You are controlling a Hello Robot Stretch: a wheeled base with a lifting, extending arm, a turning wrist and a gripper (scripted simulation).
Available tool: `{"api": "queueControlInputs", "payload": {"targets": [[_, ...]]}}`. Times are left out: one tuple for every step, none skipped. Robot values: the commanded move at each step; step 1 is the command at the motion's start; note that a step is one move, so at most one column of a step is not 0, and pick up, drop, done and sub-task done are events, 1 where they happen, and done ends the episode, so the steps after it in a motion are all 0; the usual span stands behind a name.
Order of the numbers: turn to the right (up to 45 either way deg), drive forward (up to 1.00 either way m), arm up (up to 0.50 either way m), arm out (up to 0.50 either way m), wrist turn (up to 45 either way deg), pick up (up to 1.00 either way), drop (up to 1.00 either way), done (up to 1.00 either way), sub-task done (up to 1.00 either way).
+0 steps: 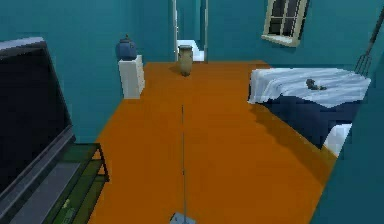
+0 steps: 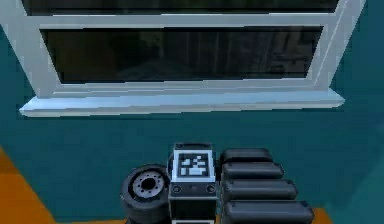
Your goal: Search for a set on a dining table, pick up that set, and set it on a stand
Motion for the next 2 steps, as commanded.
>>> {"api": "queueControlInputs", "payload": {"targets": [[-6.0, 0.00, 0.00, 0.00, 0.0, 0.00, 0.00, 0.00, 0.00], [0.0, 0.85, 0.00, 0.00, 0.0, 0.00, 0.00, 0.00, 0.00]]}}
